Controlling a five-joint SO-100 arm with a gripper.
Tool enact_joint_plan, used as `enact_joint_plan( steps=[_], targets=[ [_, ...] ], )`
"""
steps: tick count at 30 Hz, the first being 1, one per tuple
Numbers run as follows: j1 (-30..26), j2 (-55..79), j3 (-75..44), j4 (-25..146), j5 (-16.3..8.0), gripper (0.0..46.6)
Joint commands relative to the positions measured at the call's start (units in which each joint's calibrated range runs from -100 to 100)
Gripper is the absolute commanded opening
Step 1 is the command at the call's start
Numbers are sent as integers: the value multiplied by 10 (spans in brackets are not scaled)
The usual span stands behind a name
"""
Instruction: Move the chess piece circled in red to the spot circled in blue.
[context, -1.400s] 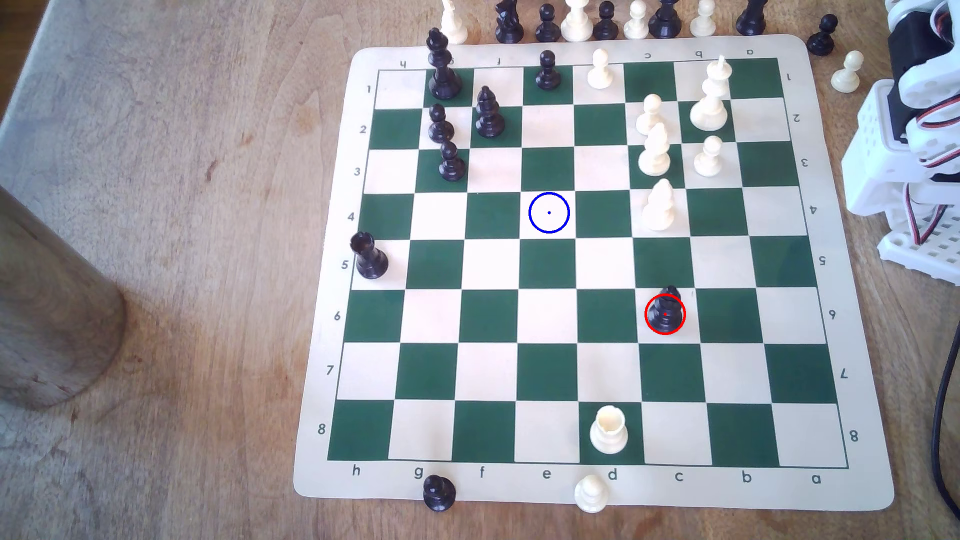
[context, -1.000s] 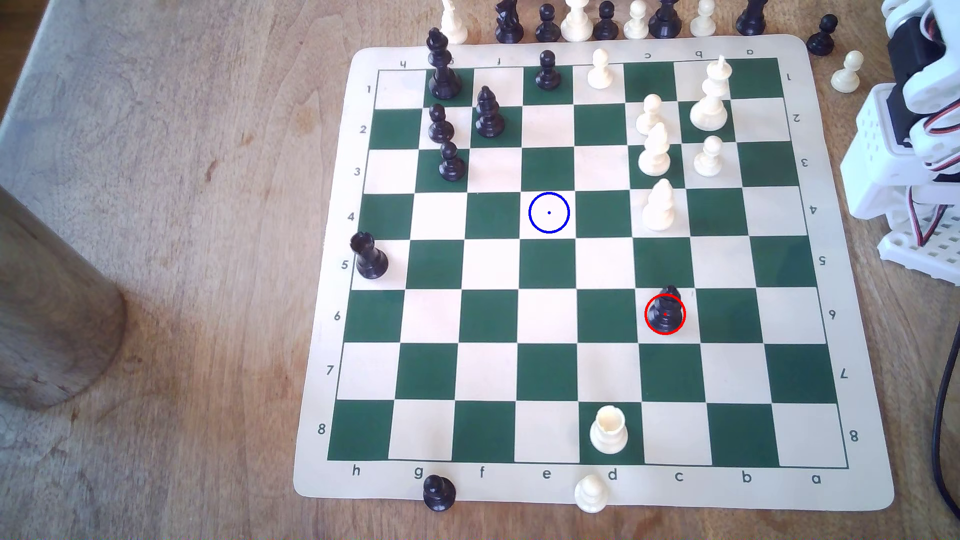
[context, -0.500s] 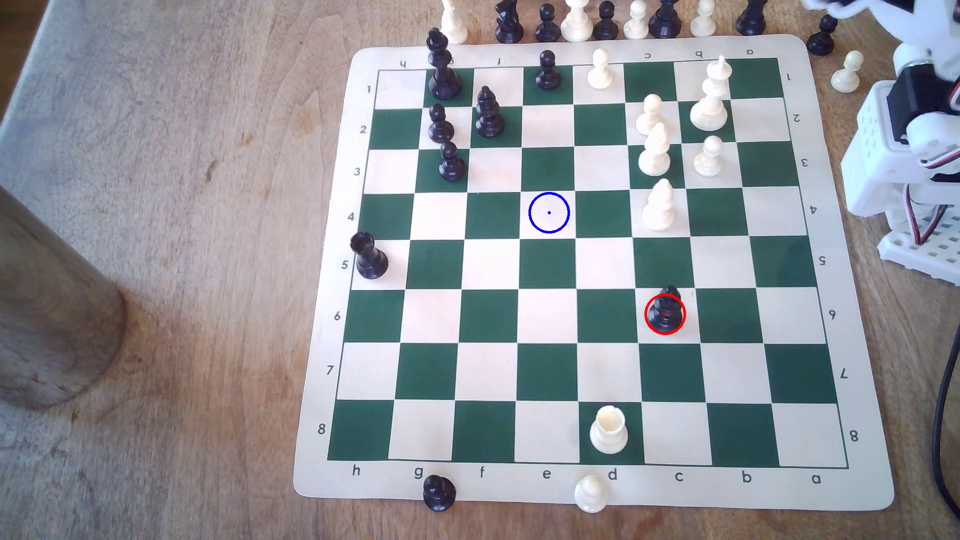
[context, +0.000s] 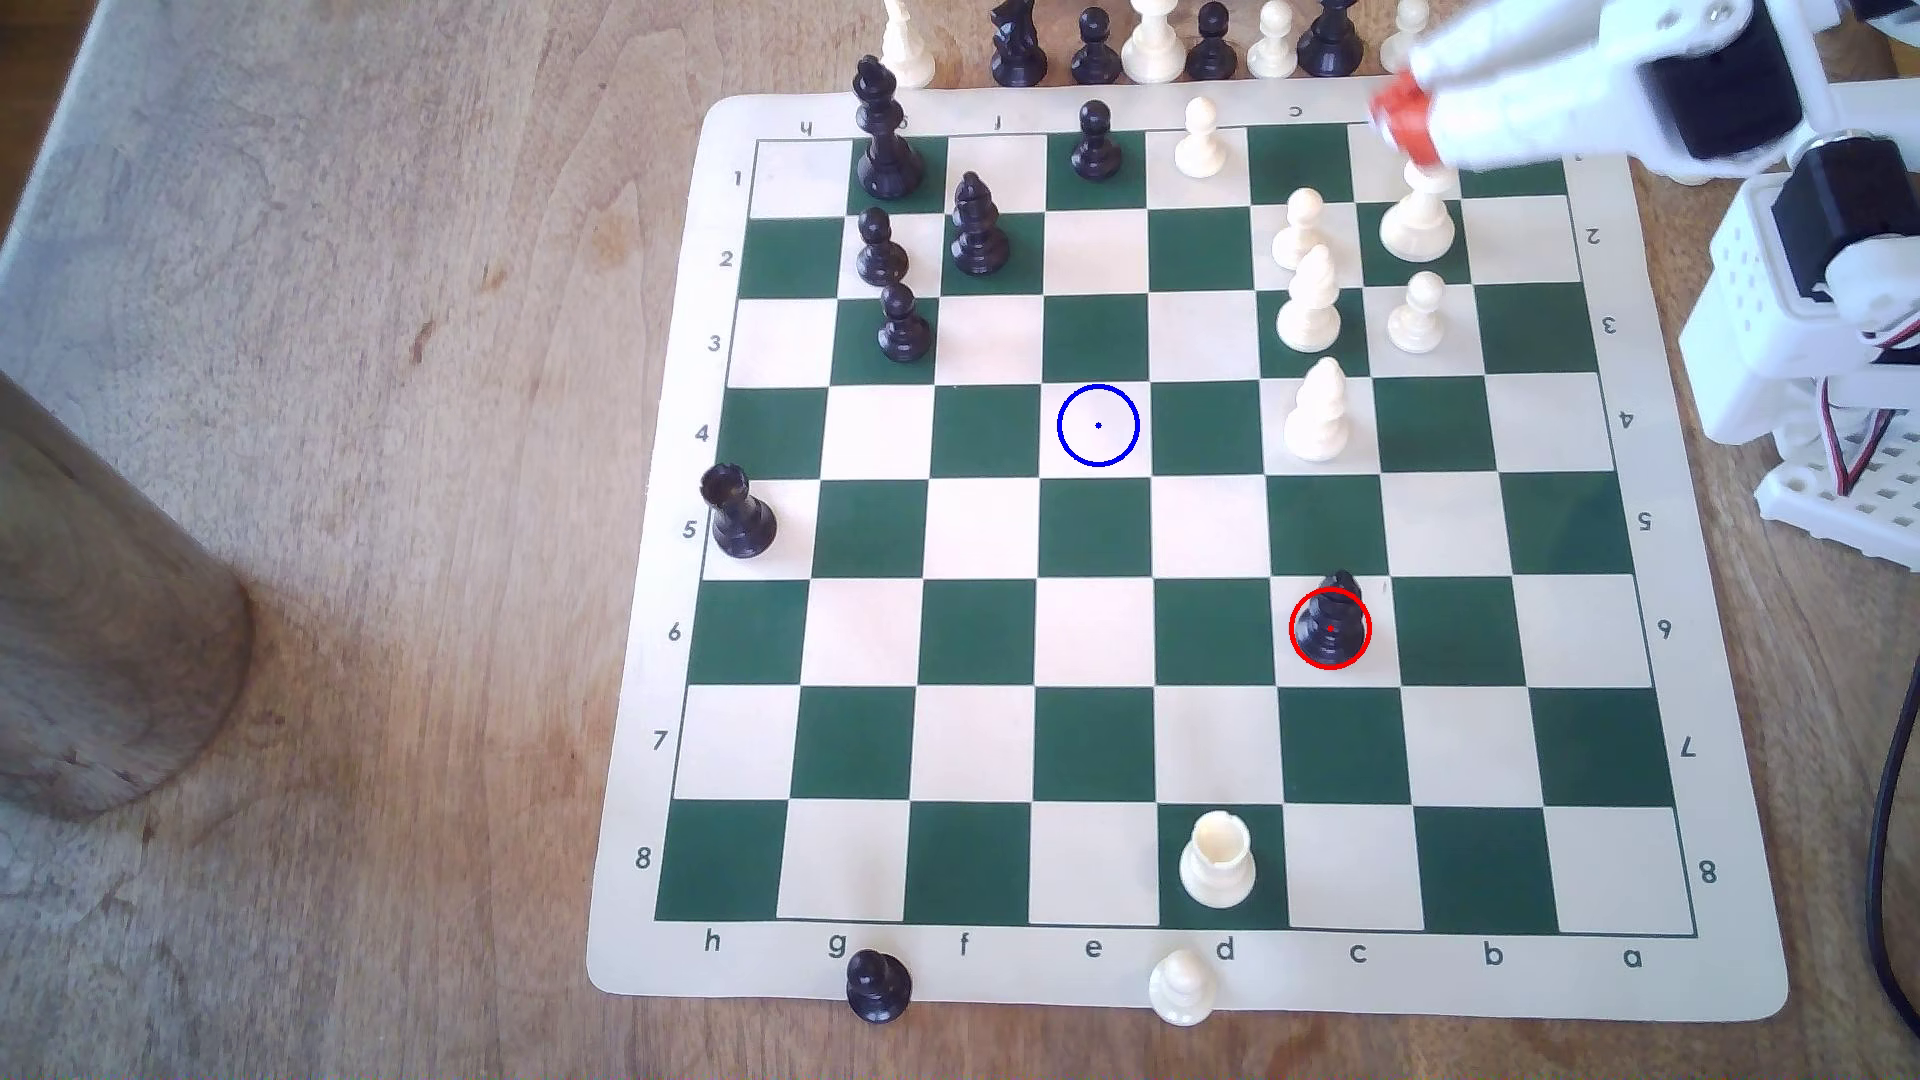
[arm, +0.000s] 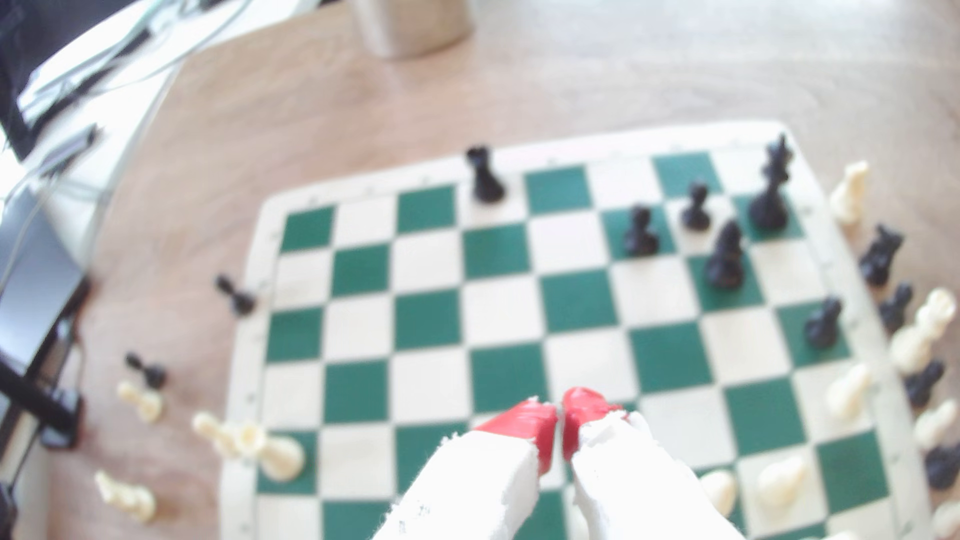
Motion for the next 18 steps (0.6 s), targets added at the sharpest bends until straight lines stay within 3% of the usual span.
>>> enact_joint_plan(
  steps=[1, 4, 8, 10, 13, 18],
  targets=[
    [-105, 113, -56, 28, -54, 3],
    [-137, 188, -90, 32, -80, 7],
    [-152, 279, -175, 67, -126, 104],
    [-155, 321, -206, 77, -142, 110],
    [-163, 350, -214, 77, -152, 100],
    [-185, 367, -215, 69, -147, 124]
  ],
)
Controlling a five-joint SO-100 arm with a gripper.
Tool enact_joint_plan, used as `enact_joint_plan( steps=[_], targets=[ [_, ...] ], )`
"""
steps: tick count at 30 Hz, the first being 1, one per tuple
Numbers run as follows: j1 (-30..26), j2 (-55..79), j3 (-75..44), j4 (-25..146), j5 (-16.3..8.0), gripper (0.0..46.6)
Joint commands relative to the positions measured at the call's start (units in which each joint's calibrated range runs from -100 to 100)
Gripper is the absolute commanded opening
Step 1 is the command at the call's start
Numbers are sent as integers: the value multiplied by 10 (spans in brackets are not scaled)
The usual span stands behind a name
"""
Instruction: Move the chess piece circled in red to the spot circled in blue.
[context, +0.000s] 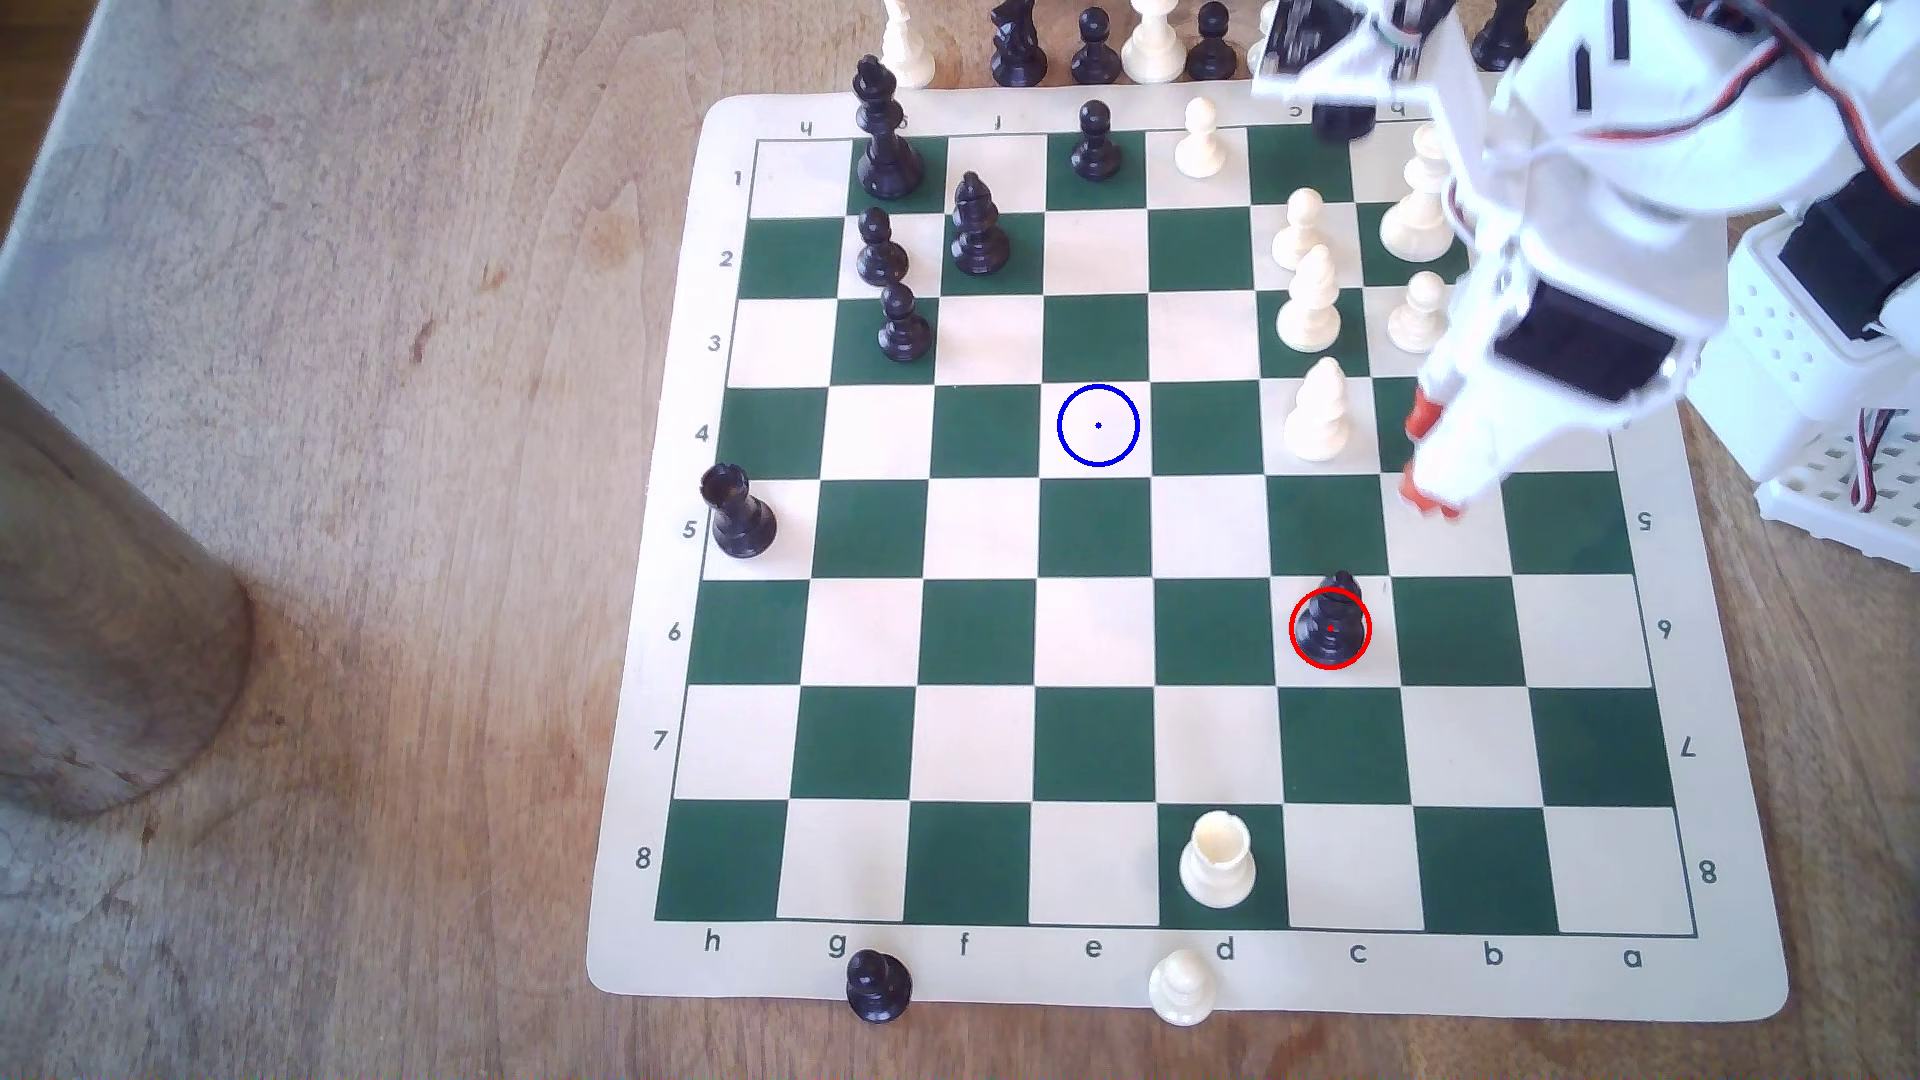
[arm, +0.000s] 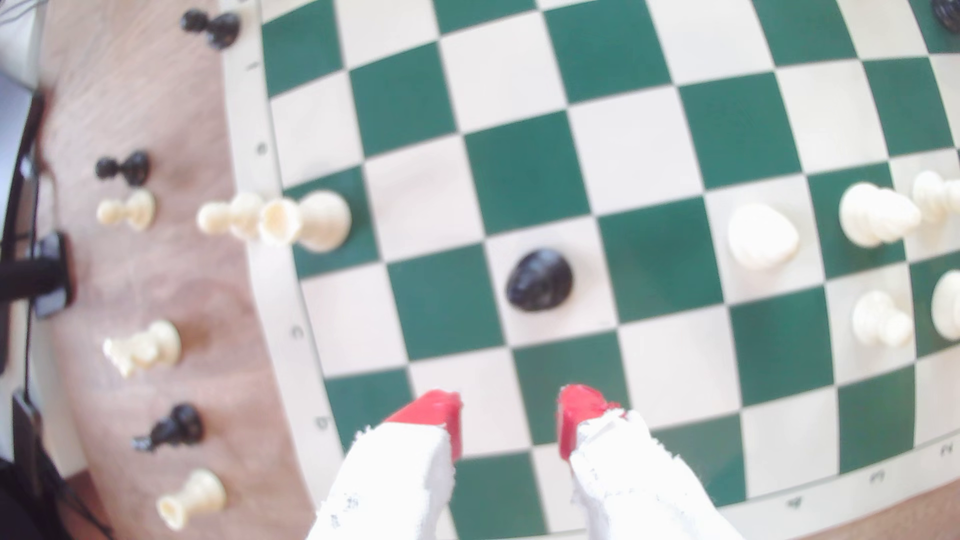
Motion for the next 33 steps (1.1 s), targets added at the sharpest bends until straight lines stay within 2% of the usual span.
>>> enact_joint_plan(
  steps=[1, 10, 15, 22, 33],
  targets=[
    [-15, 16, -47, -11, 10, 134],
    [-12, 77, -22, -51, 47, 152],
    [-11, 104, 0, -63, 61, 134],
    [-6, 145, 5, -94, 64, 161],
    [7, 199, 11, -127, 69, 161]
  ],
)
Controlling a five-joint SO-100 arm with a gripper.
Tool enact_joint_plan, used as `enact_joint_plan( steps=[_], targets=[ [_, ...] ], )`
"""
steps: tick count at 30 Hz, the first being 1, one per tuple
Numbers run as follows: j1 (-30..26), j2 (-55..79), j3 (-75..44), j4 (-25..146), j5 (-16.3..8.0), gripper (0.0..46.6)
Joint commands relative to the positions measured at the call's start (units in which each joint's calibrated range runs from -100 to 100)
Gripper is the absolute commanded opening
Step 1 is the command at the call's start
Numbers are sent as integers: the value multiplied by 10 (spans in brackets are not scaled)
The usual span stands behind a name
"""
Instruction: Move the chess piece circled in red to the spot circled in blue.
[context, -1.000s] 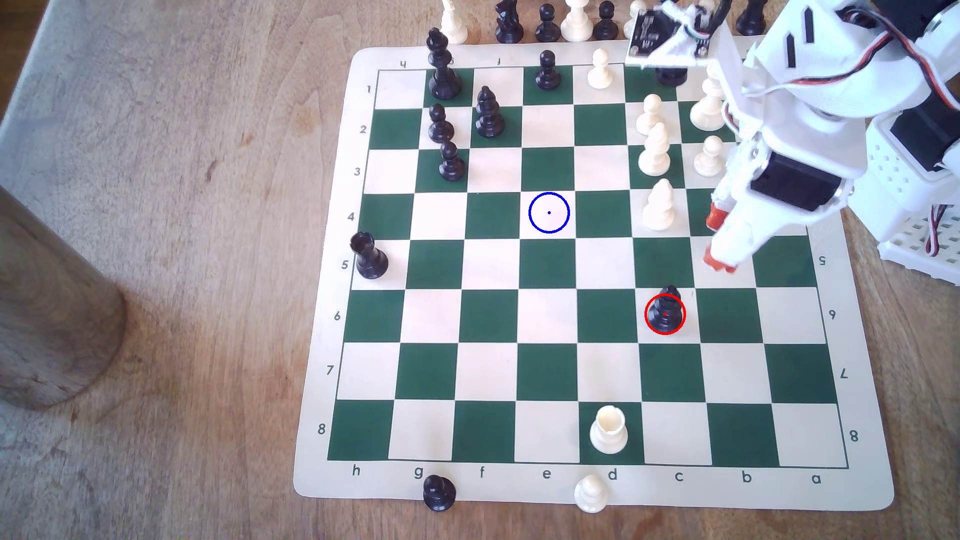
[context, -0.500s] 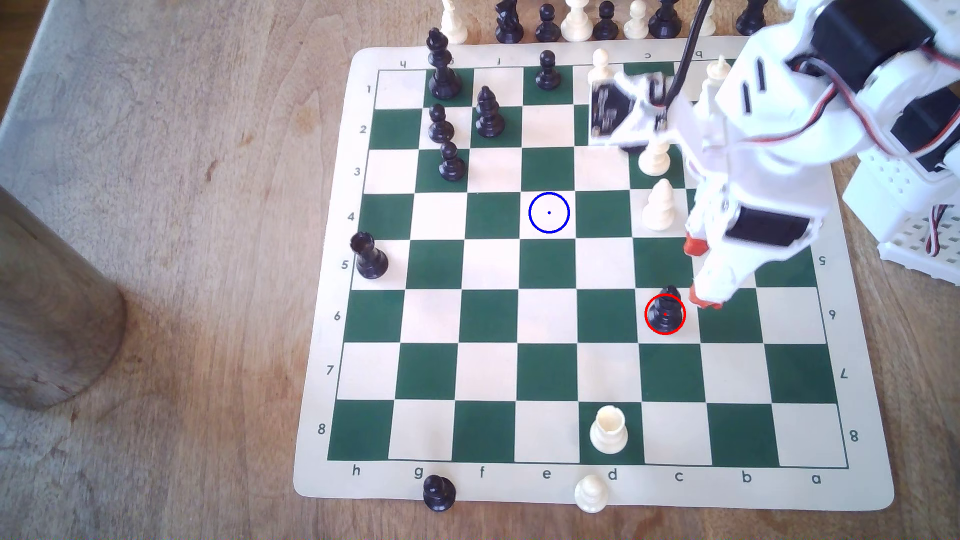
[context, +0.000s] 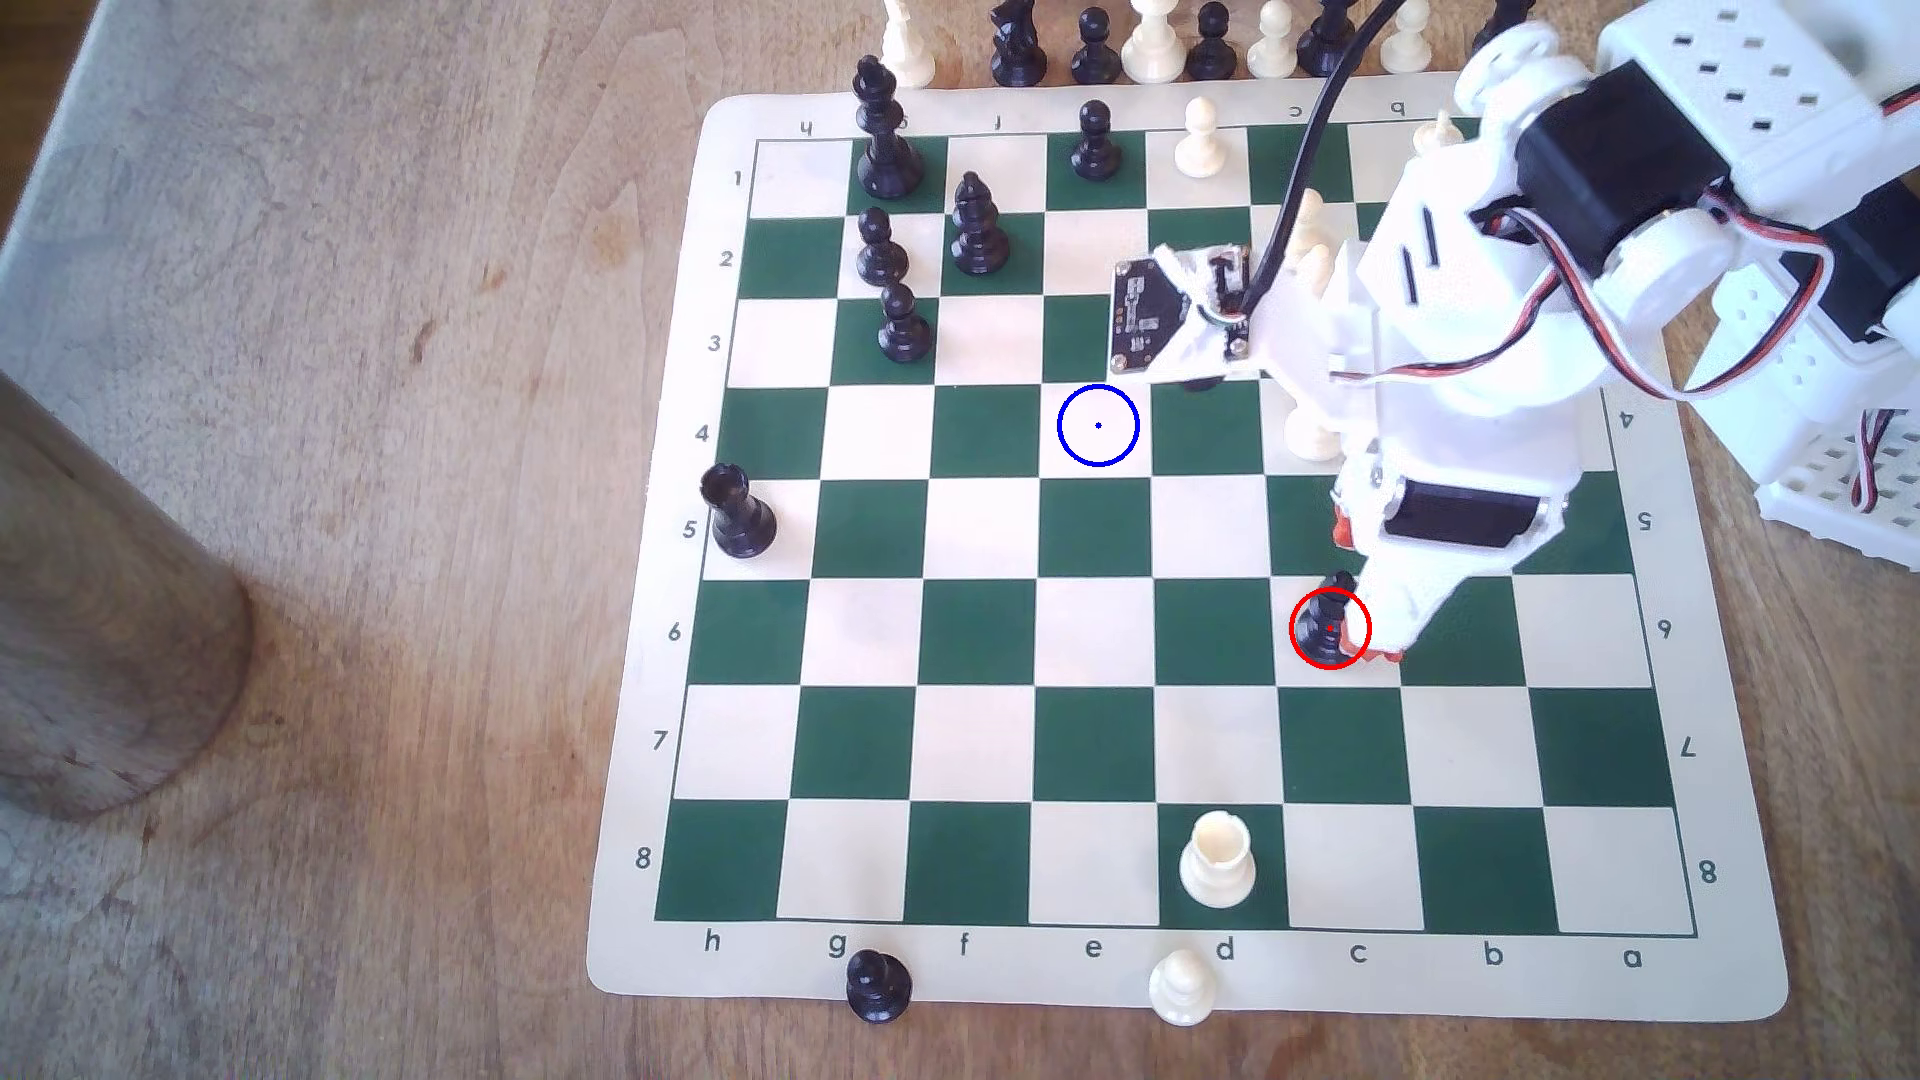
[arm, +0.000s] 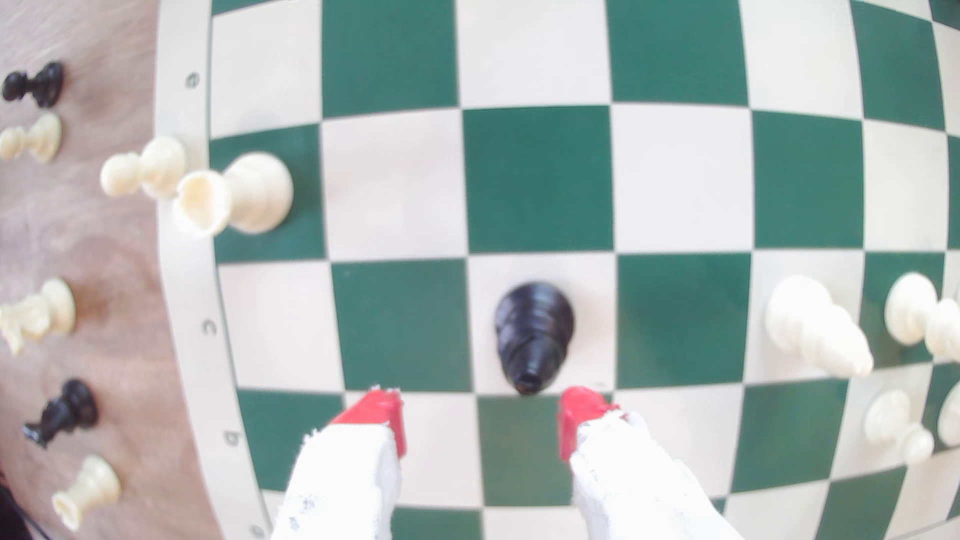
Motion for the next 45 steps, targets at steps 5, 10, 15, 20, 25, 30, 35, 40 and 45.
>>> enact_joint_plan(
  steps=[5, 10, 15, 20, 25, 30, 35, 40, 45],
  targets=[
    [17, 10, 0, -15, 10, 158],
    [19, 27, 5, -22, 13, 156],
    [14, 36, 5, -33, 10, 156],
    [11, 58, 5, -44, 9, 152],
    [6, 61, 5, -47, 6, 152],
    [-1, 72, 5, -53, 2, 151],
    [0, 77, 5, -57, 2, 140],
    [4, 75, 7, -56, 3, 130],
    [4, 76, 7, -68, 0, 3]
  ],
)
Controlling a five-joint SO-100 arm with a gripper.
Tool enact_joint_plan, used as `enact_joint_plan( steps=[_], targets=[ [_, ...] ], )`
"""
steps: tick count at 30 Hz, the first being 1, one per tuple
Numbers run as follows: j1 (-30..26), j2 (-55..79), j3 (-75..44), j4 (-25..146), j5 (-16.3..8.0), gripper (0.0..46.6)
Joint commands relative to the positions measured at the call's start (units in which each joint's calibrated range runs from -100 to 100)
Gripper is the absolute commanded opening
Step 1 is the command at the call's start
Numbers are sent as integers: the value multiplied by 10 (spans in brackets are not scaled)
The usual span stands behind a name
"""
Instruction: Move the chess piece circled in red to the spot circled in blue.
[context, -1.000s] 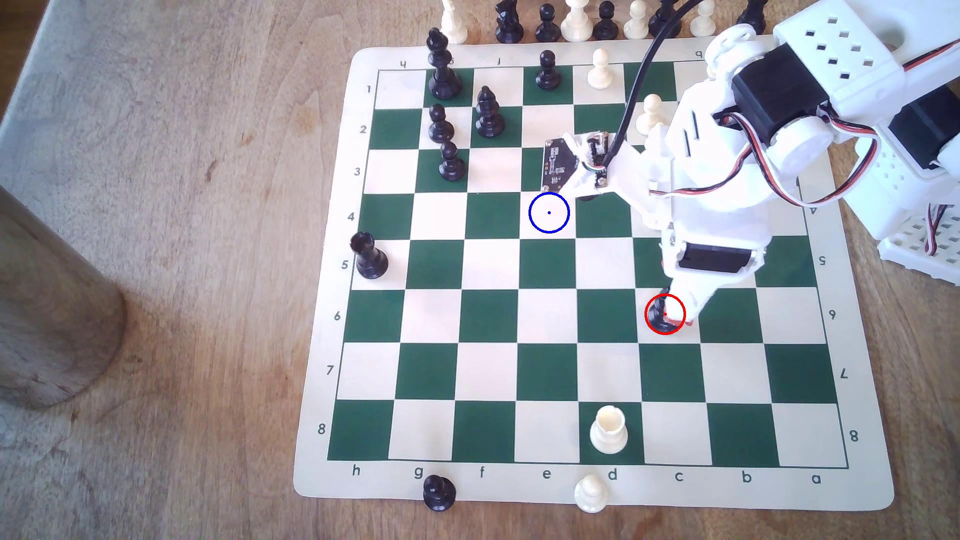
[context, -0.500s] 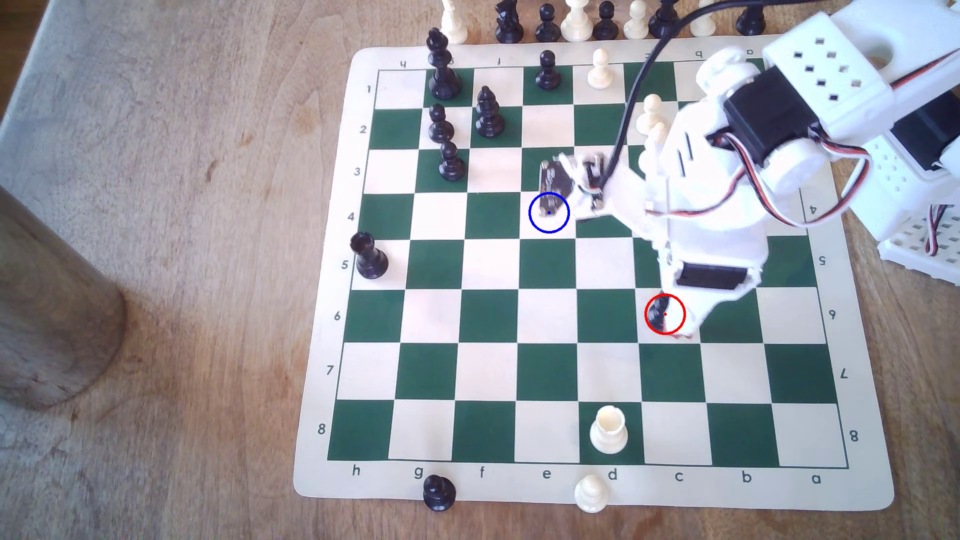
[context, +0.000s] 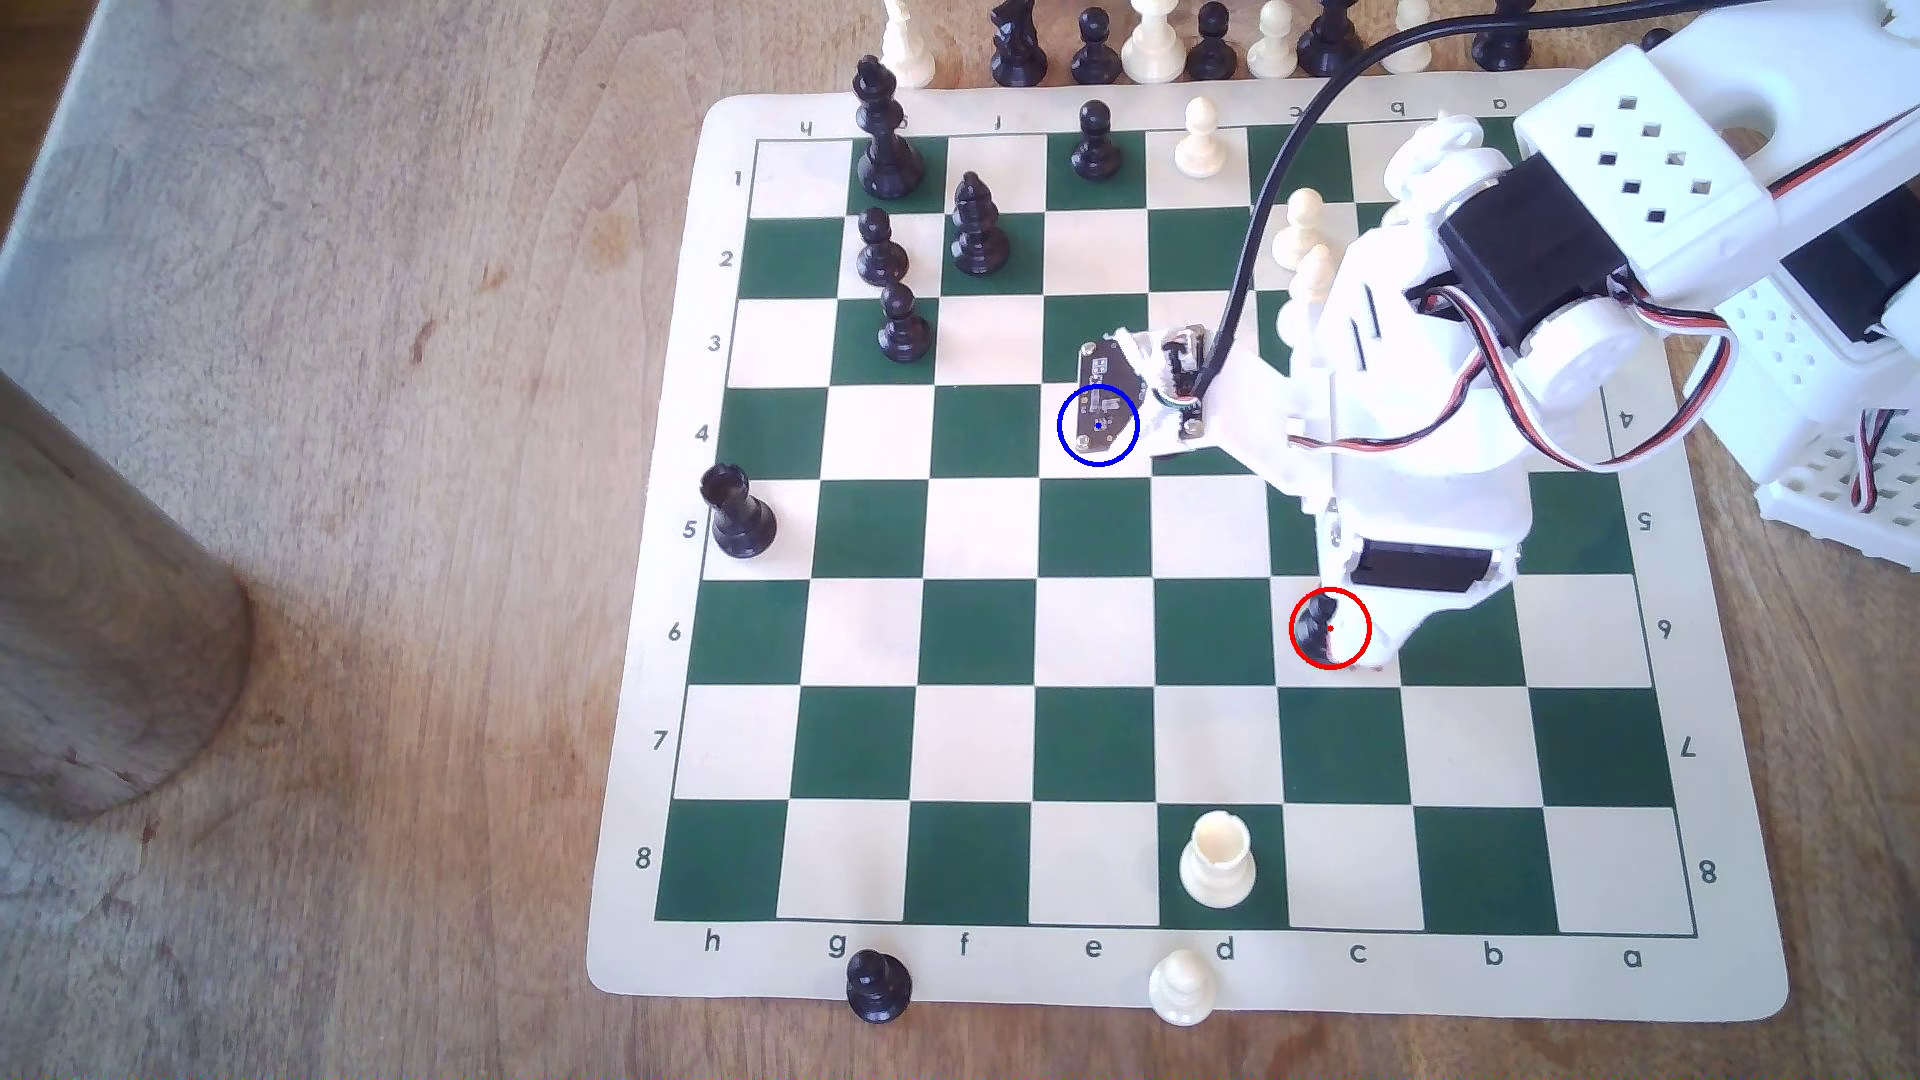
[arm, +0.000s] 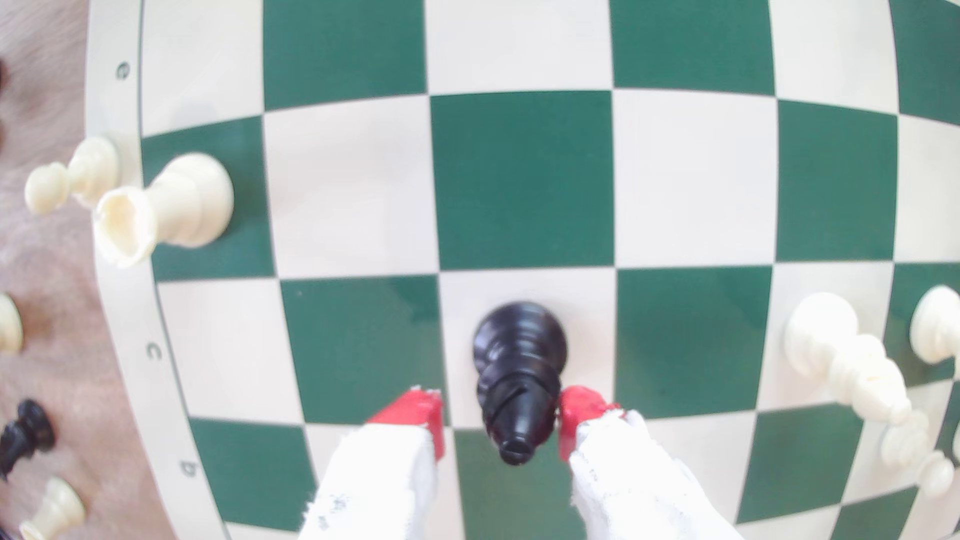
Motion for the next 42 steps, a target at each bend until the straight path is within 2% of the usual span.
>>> enact_joint_plan(
  steps=[1, 8, 14, 20, 25, 30, 42],
  targets=[
    [1, -8, -6, -11, -3, 3],
    [2, -22, -6, -8, -3, 2],
    [11, -94, -27, 42, -5, 2],
    [70, -150, -77, 44, -21, 2],
    [119, -111, -139, 38, -28, 2],
    [138, -61, -180, 32, -25, 2],
    [192, 71, -265, 12, 6, 2]
  ],
)
